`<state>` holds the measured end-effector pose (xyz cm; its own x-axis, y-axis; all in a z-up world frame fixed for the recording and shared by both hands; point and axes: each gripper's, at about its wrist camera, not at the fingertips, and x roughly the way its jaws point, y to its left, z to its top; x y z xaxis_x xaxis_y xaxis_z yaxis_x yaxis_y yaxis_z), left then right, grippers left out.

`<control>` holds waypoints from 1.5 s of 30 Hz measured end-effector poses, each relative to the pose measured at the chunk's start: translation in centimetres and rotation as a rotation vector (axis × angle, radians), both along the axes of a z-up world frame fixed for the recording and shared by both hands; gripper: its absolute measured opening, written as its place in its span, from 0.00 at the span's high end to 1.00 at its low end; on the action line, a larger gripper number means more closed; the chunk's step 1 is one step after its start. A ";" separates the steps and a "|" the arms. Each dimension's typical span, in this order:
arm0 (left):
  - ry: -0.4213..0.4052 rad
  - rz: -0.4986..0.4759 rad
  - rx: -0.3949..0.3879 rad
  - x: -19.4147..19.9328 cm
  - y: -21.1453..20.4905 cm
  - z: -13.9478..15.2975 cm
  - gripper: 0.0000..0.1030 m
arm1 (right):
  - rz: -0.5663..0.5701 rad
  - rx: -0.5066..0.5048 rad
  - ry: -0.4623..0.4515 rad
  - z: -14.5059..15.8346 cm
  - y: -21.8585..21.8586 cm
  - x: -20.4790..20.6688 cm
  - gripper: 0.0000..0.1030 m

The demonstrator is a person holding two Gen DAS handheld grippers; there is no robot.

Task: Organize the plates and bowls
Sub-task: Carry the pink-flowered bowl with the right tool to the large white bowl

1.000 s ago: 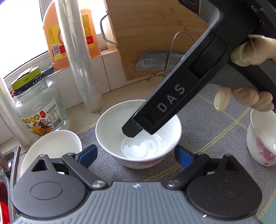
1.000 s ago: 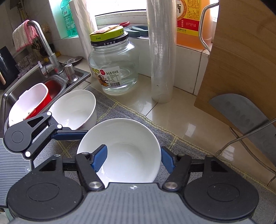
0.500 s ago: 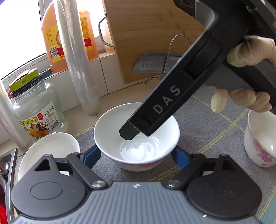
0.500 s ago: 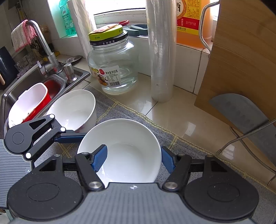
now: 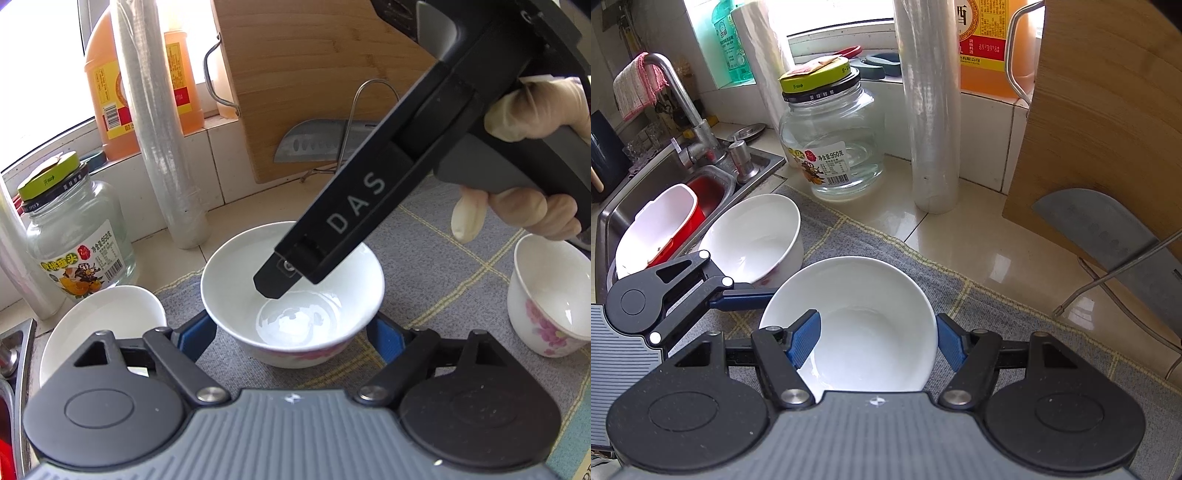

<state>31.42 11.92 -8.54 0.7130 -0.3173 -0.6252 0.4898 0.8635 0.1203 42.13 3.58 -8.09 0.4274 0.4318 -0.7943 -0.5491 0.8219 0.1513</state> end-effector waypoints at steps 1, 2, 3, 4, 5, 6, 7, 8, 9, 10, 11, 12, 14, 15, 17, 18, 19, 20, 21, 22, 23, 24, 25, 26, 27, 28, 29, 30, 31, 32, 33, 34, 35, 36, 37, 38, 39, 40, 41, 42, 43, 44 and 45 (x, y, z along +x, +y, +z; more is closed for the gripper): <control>-0.002 -0.003 0.001 -0.2 0.0 0.1 0.15 | -0.002 0.004 0.001 0.1 -0.1 -0.2 0.29; -0.004 -0.005 0.002 -0.3 0.0 0.3 0.15 | -0.003 0.008 0.001 0.3 -0.2 -0.3 0.29; -0.005 -0.008 0.004 -0.5 0.0 0.4 0.15 | -0.006 0.013 0.000 0.5 -0.3 -0.6 0.29; -0.008 -0.011 0.005 -0.7 0.0 0.6 0.15 | -0.009 0.018 -0.001 0.7 -0.4 -0.8 0.29; -0.012 -0.014 0.006 -0.9 0.0 0.7 0.15 | -0.012 0.021 -0.003 1.0 -0.5 -1.1 0.29; -0.015 -0.017 0.008 -1.1 -0.1 0.9 0.15 | -0.013 0.023 -0.006 1.2 -0.6 -1.3 0.29; -0.018 -0.021 0.009 -1.4 -0.1 1.1 0.15 | -0.014 0.024 -0.009 1.4 -0.7 -1.7 0.29; -0.020 -0.024 0.011 -1.6 -0.2 1.3 0.15 | -0.016 0.026 -0.011 1.6 -0.8 -1.9 0.29; -0.021 -0.028 0.012 -1.9 -0.2 1.5 0.15 | -0.019 0.028 -0.015 1.8 -0.9 -2.3 0.29; -0.023 -0.031 0.013 -2.1 -0.3 1.7 0.15 | -0.020 0.027 -0.020 2.1 -1.0 -2.7 0.29; -0.022 -0.034 0.015 -2.3 -0.4 1.8 0.15 | -0.021 0.027 -0.024 2.3 -1.1 -3.0 0.29; -0.021 -0.036 0.017 -2.6 -0.6 2.0 0.15 | -0.022 0.027 -0.029 2.5 -1.2 -3.4 0.29; -0.024 -0.043 0.017 -3.2 -0.8 2.4 0.15 | -0.026 0.022 -0.036 2.9 -1.5 -4.1 0.29; -0.026 -0.048 0.013 -3.5 -0.9 2.6 0.15 | -0.030 0.022 -0.040 3.0 -1.6 -4.4 0.29; -0.029 -0.058 0.005 -4.1 -1.1 3.1 0.15 | -0.038 0.024 -0.042 3.3 -2.0 -5.0 0.29; -0.032 -0.064 0.002 -4.4 -1.1 3.3 0.15 | -0.044 0.027 -0.043 3.4 -2.2 -5.3 0.29; -0.035 -0.069 0.002 -4.7 -1.2 3.5 0.15 | -0.049 0.031 -0.045 3.6 -2.4 -5.6 0.29; -0.039 -0.074 0.003 -4.9 -1.3 3.7 0.15 | -0.054 0.035 -0.047 3.7 -2.7 -5.9 0.29; -0.043 -0.079 0.006 -5.2 -1.4 3.9 0.15 | -0.059 0.039 -0.050 3.9 -2.9 -6.2 0.29; -0.047 -0.083 0.008 -5.4 -1.5 4.0 0.15 | -0.064 0.041 -0.054 4.0 -3.1 -6.5 0.29; -0.050 -0.087 0.009 -5.7 -1.6 4.1 0.15 | -0.067 0.042 -0.057 4.1 -3.3 -6.8 0.29; -0.052 -0.091 0.009 -5.9 -1.6 4.2 0.15 | -0.072 0.041 -0.061 4.3 -3.4 -7.1 0.29; -0.053 -0.096 0.007 -6.1 -1.7 4.3 0.15 | -0.076 0.040 -0.064 4.4 -3.5 -7.4 0.29; -0.054 -0.101 0.005 -6.3 -1.8 4.5 0.15 | -0.081 0.039 -0.069 4.5 -3.7 -7.7 0.29; -0.056 -0.105 0.004 -6.5 -1.9 4.6 0.15 | -0.086 0.039 -0.071 4.6 -3.9 -8.0 0.29; -0.058 -0.110 0.005 -6.7 -2.0 4.7 0.15 | -0.092 0.039 -0.075 4.6 -4.0 -8.3 0.29; -0.061 -0.115 0.005 -6.9 -2.1 4.8 0.15 | -0.097 0.040 -0.078 4.7 -4.2 -8.5 0.29; -0.062 -0.119 0.006 -7.1 -2.3 4.9 0.15 | -0.105 0.042 -0.082 4.8 -4.4 -8.9 0.29; -0.063 -0.124 0.007 -7.3 -2.5 5.0 0.15 | -0.113 0.044 -0.086 4.9 -4.7 -9.2 0.29; -0.064 -0.130 0.008 -7.5 -2.6 5.0 0.15 | -0.119 0.043 -0.088 5.0 -4.9 -9.4 0.29; -0.065 -0.136 0.008 -7.7 -2.8 5.1 0.15 | -0.125 0.041 -0.091 5.1 -5.1 -9.7 0.29; -0.066 -0.143 0.007 -7.8 -3.0 5.2 0.15 | -0.131 0.039 -0.094 5.2 -5.3 -10.0 0.29; -0.066 -0.151 0.004 -8.0 -3.2 5.3 0.15 | -0.138 0.037 -0.096 5.3 -5.6 -10.3 0.29; -0.066 -0.159 0.003 -8.1 -3.4 5.3 0.15 | -0.146 0.036 -0.098 5.4 -6.0 -10.7 0.29; -0.068 -0.167 0.001 -8.3 -3.6 5.4 0.15 | -0.153 0.035 -0.101 5.5 -6.2 -11.0 0.29; -0.069 -0.176 0.001 -8.5 -3.9 5.5 0.15 | -0.162 0.034 -0.104 5.6 -6.6 -11.3 0.29; -0.069 -0.183 0.001 -8.7 -4.2 5.5 0.15 | -0.170 0.033 -0.106 5.7 -6.9 -11.6 0.29; -0.069 -0.192 0.001 -8.8 -4.6 5.5 0.15 | -0.179 0.032 -0.109 5.8 -7.3 -11.9 0.29; -0.070 -0.199 0.000 -8.9 -4.9 5.5 0.15 | -0.187 0.031 -0.111 5.8 -7.7 -12.2 0.29; -0.071 -0.208 -0.001 -9.0 -5.3 5.5 0.15 | -0.194 0.030 -0.113 5.9 -8.0 -12.5 0.29; -0.070 -0.217 -0.002 -9.1 -5.6 5.5 0.15 | -0.203 0.028 -0.114 5.9 -8.4 -12.8 0.29; -0.069 -0.225 -0.004 -9.2 -5.9 5.5 0.15 | -0.211 0.026 -0.115 6.0 -8.7 -13.1 0.29; -0.067 -0.233 -0.007 -9.3 -6.2 5.5 0.15 | -0.218 0.024 -0.116 6.0 -9.0 -13.3 0.29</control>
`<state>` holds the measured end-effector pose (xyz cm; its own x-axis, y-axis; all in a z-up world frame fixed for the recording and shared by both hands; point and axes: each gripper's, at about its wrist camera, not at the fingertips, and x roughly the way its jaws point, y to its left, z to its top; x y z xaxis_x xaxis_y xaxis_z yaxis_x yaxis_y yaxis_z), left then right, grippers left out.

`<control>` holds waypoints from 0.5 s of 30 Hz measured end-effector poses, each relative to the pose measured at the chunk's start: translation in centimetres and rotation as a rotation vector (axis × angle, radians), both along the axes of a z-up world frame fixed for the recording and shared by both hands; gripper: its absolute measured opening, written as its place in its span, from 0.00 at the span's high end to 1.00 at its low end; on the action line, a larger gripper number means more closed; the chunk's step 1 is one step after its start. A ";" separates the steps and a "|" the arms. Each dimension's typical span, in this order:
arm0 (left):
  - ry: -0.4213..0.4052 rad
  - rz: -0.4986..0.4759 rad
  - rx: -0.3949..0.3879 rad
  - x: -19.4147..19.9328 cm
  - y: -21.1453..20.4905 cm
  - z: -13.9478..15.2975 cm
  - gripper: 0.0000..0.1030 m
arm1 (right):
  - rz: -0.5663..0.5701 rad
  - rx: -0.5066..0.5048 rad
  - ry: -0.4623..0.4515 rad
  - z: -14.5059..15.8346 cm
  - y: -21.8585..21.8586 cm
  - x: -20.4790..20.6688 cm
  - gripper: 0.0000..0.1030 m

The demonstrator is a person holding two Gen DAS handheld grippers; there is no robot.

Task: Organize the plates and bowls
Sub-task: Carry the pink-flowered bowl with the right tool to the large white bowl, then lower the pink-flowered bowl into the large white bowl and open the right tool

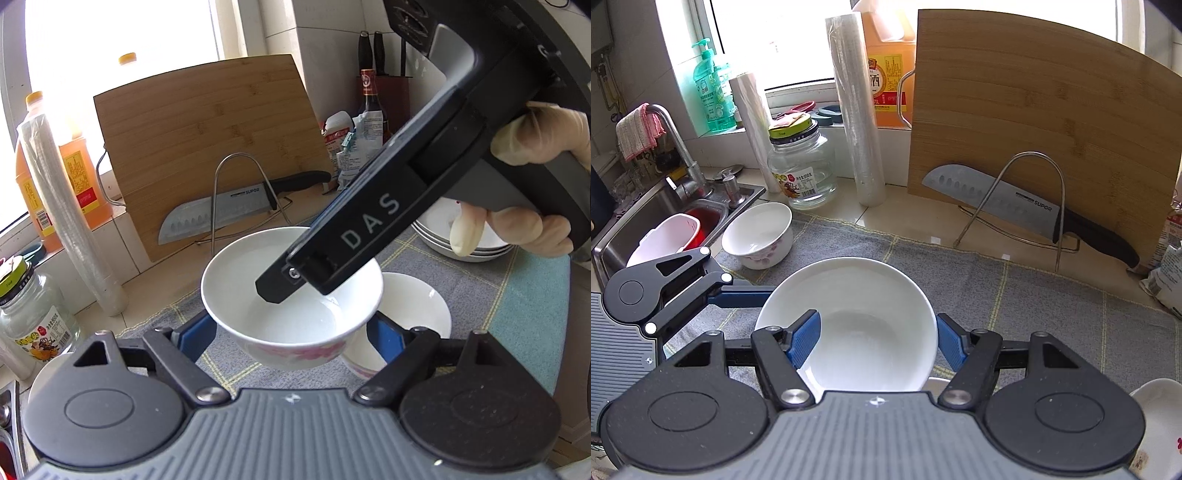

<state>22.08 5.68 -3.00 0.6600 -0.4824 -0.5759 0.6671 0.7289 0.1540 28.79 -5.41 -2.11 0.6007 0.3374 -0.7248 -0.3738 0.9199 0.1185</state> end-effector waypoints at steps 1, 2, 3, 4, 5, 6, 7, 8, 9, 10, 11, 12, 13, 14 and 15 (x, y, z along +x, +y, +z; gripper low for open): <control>0.002 -0.009 -0.001 -0.1 -0.3 0.0 0.15 | -0.009 -0.001 -0.001 0.0 -0.4 -0.3 0.29; 0.004 -0.017 -0.001 -0.2 -0.6 -0.1 0.15 | -0.017 -0.002 -0.002 0.0 -0.7 -0.6 0.29; 0.005 -0.025 0.000 -0.2 -0.9 -0.1 0.15 | -0.025 -0.002 -0.001 0.0 -1.0 -0.8 0.29; 0.006 -0.033 0.001 -0.3 -1.2 -0.1 0.15 | -0.034 -0.001 0.000 -0.1 -1.4 -1.0 0.29; 0.009 -0.041 0.003 -0.4 -1.5 -0.3 0.15 | -0.042 0.001 0.001 -0.1 -1.7 -1.3 0.29; 0.012 -0.049 0.003 -0.4 -1.8 -0.4 0.15 | -0.049 0.003 0.002 -0.2 -2.0 -1.5 0.29; 0.017 -0.056 0.003 -0.4 -2.1 -0.5 0.15 | -0.056 0.003 0.004 -0.2 -2.3 -1.7 0.29; 0.023 -0.062 0.002 -0.5 -2.4 -0.6 0.15 | -0.061 0.002 0.007 -0.3 -2.6 -1.8 0.29; 0.028 -0.068 0.000 -0.6 -2.6 -0.7 0.15 | -0.068 -0.001 0.010 -0.4 -2.8 -2.0 0.29; 0.035 -0.075 -0.001 -0.6 -2.9 -0.9 0.15 | -0.075 -0.003 0.012 -0.5 -3.1 -2.2 0.29; 0.041 -0.081 -0.002 -0.7 -3.1 -1.0 0.15 | -0.080 -0.006 0.016 -0.6 -3.3 -2.4 0.29; 0.046 -0.088 -0.004 -0.7 -3.3 -1.2 0.15 | -0.086 -0.007 0.021 -0.8 -3.5 -2.5 0.29; 0.054 -0.092 -0.007 -0.7 -3.5 -1.4 0.15 | -0.092 -0.007 0.027 -1.0 -3.7 -2.7 0.29; 0.064 -0.097 -0.009 -0.7 -3.7 -1.6 0.15 | -0.096 -0.007 0.033 -1.2 -3.9 -2.8 0.29; 0.072 -0.102 -0.009 -0.7 -3.9 -1.8 0.15 | -0.100 -0.007 0.038 -1.3 -4.1 -2.8 0.29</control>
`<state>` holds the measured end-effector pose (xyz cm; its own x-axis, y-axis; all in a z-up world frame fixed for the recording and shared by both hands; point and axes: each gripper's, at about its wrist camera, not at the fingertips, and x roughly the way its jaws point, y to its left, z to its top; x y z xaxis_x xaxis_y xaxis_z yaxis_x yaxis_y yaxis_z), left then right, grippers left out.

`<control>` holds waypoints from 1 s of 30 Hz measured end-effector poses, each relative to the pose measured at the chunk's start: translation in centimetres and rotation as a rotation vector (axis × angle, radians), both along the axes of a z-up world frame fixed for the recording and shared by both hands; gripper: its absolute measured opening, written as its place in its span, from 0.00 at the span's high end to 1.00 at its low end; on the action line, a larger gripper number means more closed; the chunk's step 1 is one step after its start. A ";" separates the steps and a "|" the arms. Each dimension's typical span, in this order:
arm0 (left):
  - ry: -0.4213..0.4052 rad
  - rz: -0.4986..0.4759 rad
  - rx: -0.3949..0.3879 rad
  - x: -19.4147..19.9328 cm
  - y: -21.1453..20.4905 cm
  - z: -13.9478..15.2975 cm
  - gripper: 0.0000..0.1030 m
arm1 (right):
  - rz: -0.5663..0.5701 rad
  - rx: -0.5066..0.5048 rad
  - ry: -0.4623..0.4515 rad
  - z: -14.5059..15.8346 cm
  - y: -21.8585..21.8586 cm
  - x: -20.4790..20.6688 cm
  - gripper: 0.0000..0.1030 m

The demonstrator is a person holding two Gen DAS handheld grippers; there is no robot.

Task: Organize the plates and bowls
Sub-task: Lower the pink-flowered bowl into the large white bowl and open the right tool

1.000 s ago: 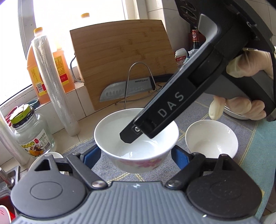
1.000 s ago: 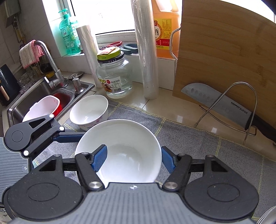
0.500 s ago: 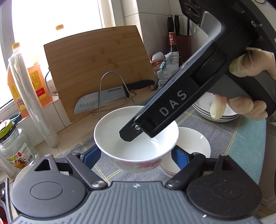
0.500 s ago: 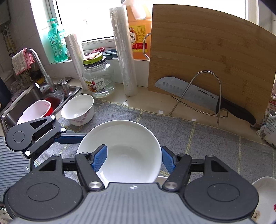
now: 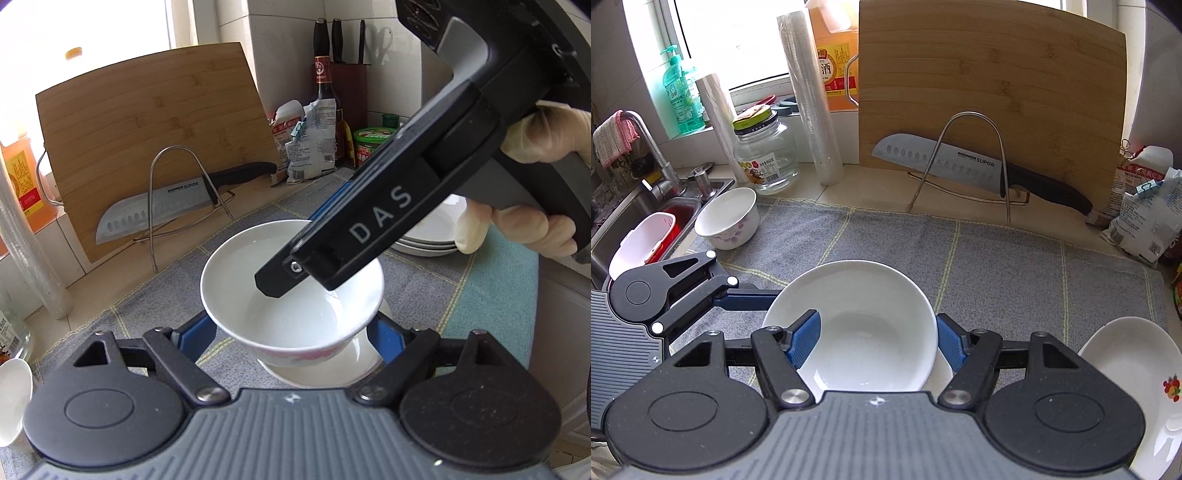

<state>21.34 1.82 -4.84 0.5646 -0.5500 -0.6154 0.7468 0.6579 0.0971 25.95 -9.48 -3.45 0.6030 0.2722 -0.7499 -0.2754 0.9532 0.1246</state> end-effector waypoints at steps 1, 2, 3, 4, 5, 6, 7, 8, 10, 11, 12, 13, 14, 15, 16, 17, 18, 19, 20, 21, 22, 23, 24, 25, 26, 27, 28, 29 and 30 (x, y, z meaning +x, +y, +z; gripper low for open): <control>0.007 -0.003 0.002 -0.1 -0.2 -0.2 0.15 | -0.003 0.001 0.005 -0.2 -0.2 -0.1 0.29; 0.014 -0.006 0.005 -0.1 -0.3 -0.4 0.15 | -0.006 0.001 0.009 -0.4 -0.2 -0.2 0.29; 0.020 -0.009 0.007 -0.1 -0.5 -0.6 0.15 | -0.009 0.000 0.015 -0.6 -0.3 -0.2 0.29; 0.026 -0.011 0.009 -0.1 -0.7 -0.7 0.15 | -0.011 -0.002 0.019 -0.7 -0.4 -0.2 0.29; 0.030 -0.014 0.011 -0.2 -0.8 -0.9 0.15 | -0.012 -0.005 0.023 -0.9 -0.5 -0.3 0.29; 0.033 -0.017 0.011 -0.1 -0.8 -0.9 0.15 | -0.013 -0.009 0.026 -1.1 -0.5 -0.3 0.29; 0.036 -0.020 0.011 -0.1 -0.9 -1.0 0.15 | -0.015 -0.009 0.030 -1.2 -0.6 -0.4 0.29; 0.041 -0.024 0.012 0.0 -1.0 -1.1 0.15 | -0.017 -0.008 0.034 -1.3 -0.7 -0.4 0.29; 0.048 -0.029 0.014 0.0 -1.1 -1.2 0.15 | -0.021 -0.005 0.042 -1.5 -0.9 -0.5 0.29; 0.052 -0.031 0.017 0.0 -1.2 -1.2 0.15 | -0.023 -0.004 0.045 -1.6 -1.0 -0.5 0.29; 0.054 -0.032 0.019 0.0 -1.3 -1.3 0.15 | -0.024 -0.003 0.047 -1.6 -1.0 -0.5 0.29; 0.055 -0.033 0.022 0.0 -1.3 -1.4 0.15 | -0.026 -0.001 0.049 -1.7 -1.1 -0.6 0.29; 0.057 -0.035 0.025 0.0 -1.4 -1.5 0.15 | -0.026 0.000 0.050 -1.8 -1.1 -0.6 0.29; 0.058 -0.036 0.026 0.0 -1.4 -1.5 0.15 | -0.026 0.002 0.051 -1.8 -1.1 -0.7 0.29; 0.059 -0.037 0.027 0.0 -1.4 -1.6 0.15 | -0.027 0.004 0.052 -2.0 -1.1 -0.7 0.29; 0.061 -0.039 0.027 0.0 -1.5 -1.7 0.15 | -0.028 0.005 0.053 -2.1 -1.1 -0.7 0.29; 0.062 -0.039 0.030 0.1 -1.5 -1.7 0.15 | -0.031 0.007 0.055 -2.1 -1.1 -0.7 0.29; 0.062 -0.039 0.036 0.1 -1.6 -1.8 0.15 | -0.032 0.010 0.057 -2.2 -1.1 -0.6 0.29; 0.061 -0.039 0.042 0.1 -1.7 -1.9 0.15 | -0.033 0.011 0.059 -2.3 -1.1 -0.6 0.29; 0.060 -0.040 0.046 0.0 -1.7 -2.0 0.15 | -0.033 0.011 0.060 -2.4 -1.1 -0.6 0.29; 0.061 -0.039 0.044 0.0 -1.7 -2.0 0.15 | -0.033 0.009 0.060 -2.4 -1.2 -0.6 0.29; 0.061 -0.039 0.044 0.1 -1.8 -2.0 0.15 | -0.033 0.009 0.059 -2.5 -1.2 -0.6 0.29; 0.061 -0.040 0.044 0.1 -1.8 -2.0 0.15 | -0.034 0.010 0.060 -2.5 -1.2 -0.6 0.29; 0.062 -0.040 0.043 0.0 -1.8 -1.9 0.15 | -0.036 0.013 0.061 -2.5 -1.3 -0.5 0.29; 0.062 -0.041 0.042 0.0 -1.7 -1.9 0.14 | -0.038 0.016 0.063 -2.6 -1.3 -0.5 0.29; 0.063 -0.041 0.042 0.0 -1.7 -1.9 0.14 | -0.040 0.018 0.063 -2.6 -1.4 -0.5 0.29; 0.064 -0.041 0.041 0.1 -1.7 -1.9 0.14 | -0.040 0.019 0.064 -2.7 -1.4 -0.4 0.29; 0.064 -0.043 0.042 0.1 -1.7 -1.9 0.14 | -0.040 0.018 0.064 -2.7 -1.4 -0.4 0.29; 0.065 -0.042 0.042 0.1 -1.7 -2.0 0.14 | -0.040 0.017 0.063 -2.7 -1.3 -0.4 0.29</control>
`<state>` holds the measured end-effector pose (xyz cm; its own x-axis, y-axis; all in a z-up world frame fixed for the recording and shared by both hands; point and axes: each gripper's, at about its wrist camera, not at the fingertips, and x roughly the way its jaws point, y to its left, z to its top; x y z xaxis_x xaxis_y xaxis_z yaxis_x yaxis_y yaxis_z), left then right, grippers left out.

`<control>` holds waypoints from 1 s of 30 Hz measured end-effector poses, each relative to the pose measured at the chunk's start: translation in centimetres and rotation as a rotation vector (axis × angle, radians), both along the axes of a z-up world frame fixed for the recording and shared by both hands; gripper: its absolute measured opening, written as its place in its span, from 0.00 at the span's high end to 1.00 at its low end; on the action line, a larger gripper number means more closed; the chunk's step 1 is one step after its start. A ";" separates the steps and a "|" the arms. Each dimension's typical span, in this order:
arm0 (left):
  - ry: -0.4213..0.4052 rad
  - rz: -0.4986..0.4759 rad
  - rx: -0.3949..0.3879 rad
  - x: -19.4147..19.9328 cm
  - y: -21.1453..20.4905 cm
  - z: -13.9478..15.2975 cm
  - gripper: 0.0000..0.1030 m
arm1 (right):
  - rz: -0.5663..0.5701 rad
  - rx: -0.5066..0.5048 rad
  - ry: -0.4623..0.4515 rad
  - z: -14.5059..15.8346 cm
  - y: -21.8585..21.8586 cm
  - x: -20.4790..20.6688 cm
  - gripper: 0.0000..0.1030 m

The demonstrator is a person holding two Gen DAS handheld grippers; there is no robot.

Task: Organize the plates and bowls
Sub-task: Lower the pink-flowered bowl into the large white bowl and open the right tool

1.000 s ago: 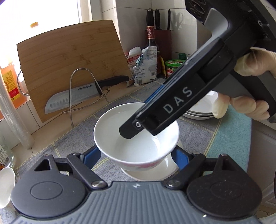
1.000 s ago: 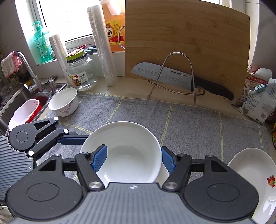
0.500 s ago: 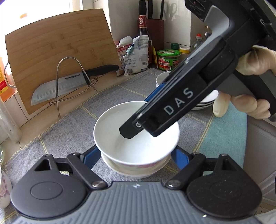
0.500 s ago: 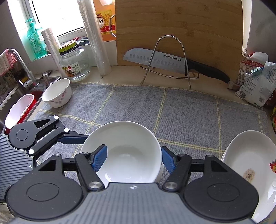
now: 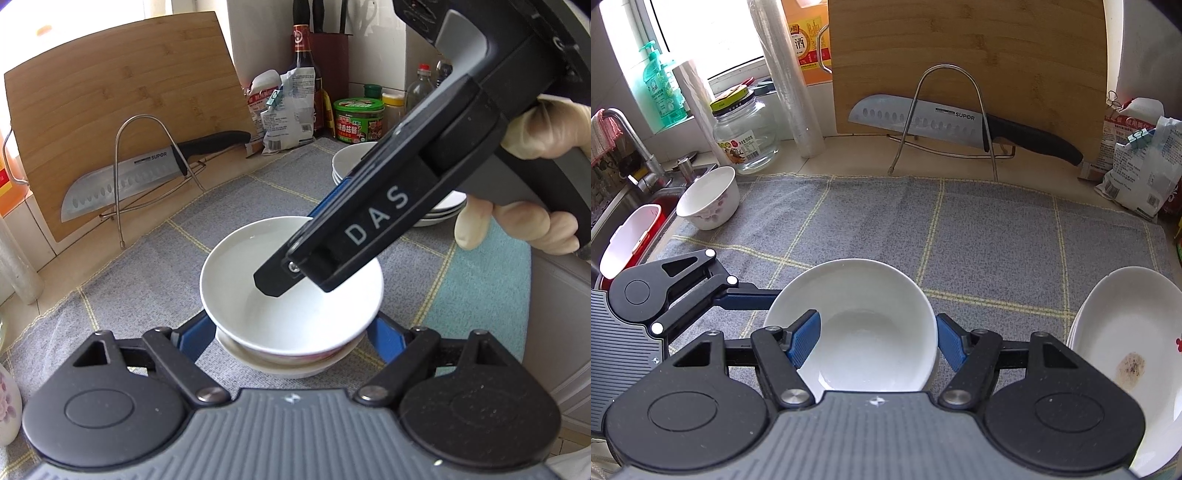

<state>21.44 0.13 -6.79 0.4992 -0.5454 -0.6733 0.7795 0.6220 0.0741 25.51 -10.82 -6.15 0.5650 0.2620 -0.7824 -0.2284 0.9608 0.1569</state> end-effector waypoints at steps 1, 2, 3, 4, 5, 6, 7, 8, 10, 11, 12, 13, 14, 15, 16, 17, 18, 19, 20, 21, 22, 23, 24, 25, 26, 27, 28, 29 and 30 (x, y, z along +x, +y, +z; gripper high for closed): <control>0.001 0.000 0.002 0.0 0.0 0.0 0.13 | 0.002 -0.002 0.000 0.0 0.1 0.0 0.29; 0.002 0.000 0.005 0.0 0.0 -0.1 0.13 | 0.004 -0.004 0.001 0.0 0.1 0.1 0.29; 0.004 0.000 0.005 0.0 0.0 -0.2 0.12 | 0.005 -0.006 0.000 0.0 0.2 0.1 0.29; 0.008 0.001 0.001 0.1 0.0 -0.2 0.12 | 0.004 -0.006 -0.001 -0.1 0.2 0.1 0.29; 0.012 0.003 -0.002 0.2 0.0 -0.2 0.12 | 0.005 -0.005 0.000 -0.1 0.2 0.1 0.29; 0.017 0.003 -0.004 0.2 0.0 -0.2 0.12 | 0.004 -0.003 0.002 -0.1 0.2 0.1 0.29; 0.021 0.002 -0.004 0.3 0.0 -0.2 0.11 | 0.003 -0.002 0.004 -0.2 0.1 0.2 0.29; 0.022 0.002 -0.002 0.3 0.0 -0.2 0.11 | 0.004 -0.001 0.006 -0.2 0.1 0.2 0.28; 0.019 -0.002 0.001 0.3 -0.1 -0.3 0.11 | 0.009 -0.002 0.006 -0.2 0.2 0.2 0.27; 0.017 -0.003 0.002 0.3 -0.1 -0.3 0.11 | 0.012 -0.003 0.005 -0.2 0.3 0.2 0.25; 0.014 -0.005 0.006 0.3 -0.2 -0.3 0.11 | 0.014 -0.001 0.002 -0.2 0.3 0.1 0.22; 0.003 -0.003 0.010 0.2 -0.2 -0.3 0.09 | 0.017 0.006 -0.004 -0.1 0.3 0.1 0.16; -0.007 -0.001 0.013 0.2 -0.1 -0.3 0.08 | 0.022 0.013 -0.010 0.0 0.3 0.0 0.13; -0.011 0.000 0.016 0.2 -0.1 -0.3 0.07 | 0.023 0.015 -0.018 0.2 0.3 -0.1 0.12; -0.010 -0.001 0.016 0.2 0.0 -0.2 0.07 | 0.024 0.014 -0.023 0.3 0.3 -0.1 0.11; -0.009 -0.002 0.015 0.2 0.1 -0.2 0.07 | 0.026 0.014 -0.027 0.4 0.4 -0.1 0.11; -0.011 -0.003 0.014 0.1 0.2 -0.2 0.07 | 0.026 0.011 -0.029 0.5 0.5 -0.1 0.11; -0.016 -0.003 0.014 0.0 0.3 -0.1 0.07 | 0.026 0.009 -0.029 0.5 0.5 -0.1 0.10; -0.020 -0.003 0.015 0.0 0.5 0.0 0.06 | 0.027 0.006 -0.030 0.6 0.6 -0.1 0.09; -0.022 -0.002 0.014 0.0 0.8 0.0 0.06 | 0.029 0.003 -0.034 0.6 0.7 -0.2 0.08; -0.023 0.002 0.011 -0.1 1.0 0.1 0.06 | 0.028 -0.001 -0.039 0.7 0.8 -0.2 0.04; -0.023 0.007 0.007 -0.1 1.4 0.3 0.06 | 0.027 -0.008 -0.047 0.8 0.9 -0.3 0.00; -0.025 0.015 0.004 0.0 1.7 0.4 0.05 | 0.026 -0.013 -0.057 1.0 1.1 -0.4 0.00; -0.026 0.027 -0.001 -0.1 2.2 0.6 0.04 | 0.028 -0.022 -0.065 1.1 1.4 -0.5 0.00; -0.029 0.044 -0.005 0.0 2.8 0.8 0.04 | 0.030 -0.034 -0.072 1.3 1.7 -0.5 0.00; -0.032 0.063 -0.009 0.0 3.4 1.1 0.04 | 0.032 -0.048 -0.082 1.4 2.0 -0.5 0.00; -0.033 0.084 -0.015 0.1 4.1 1.3 0.04 | 0.038 -0.061 -0.095 1.6 2.4 -0.5 0.00; -0.034 0.105 -0.020 0.3 4.9 1.6 0.04 | 0.048 -0.079 -0.110 1.8 3.0 -0.5 0.00; -0.036 0.123 -0.025 0.4 5.7 1.7 0.04 | 0.055 -0.099 -0.123 2.0 3.6 -0.6 0.00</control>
<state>21.83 5.79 -5.04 0.5867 -0.4948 -0.6410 0.6943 0.7148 0.0837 24.94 -7.22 -4.16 0.6447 0.2199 -0.7321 -0.2928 0.9557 0.0293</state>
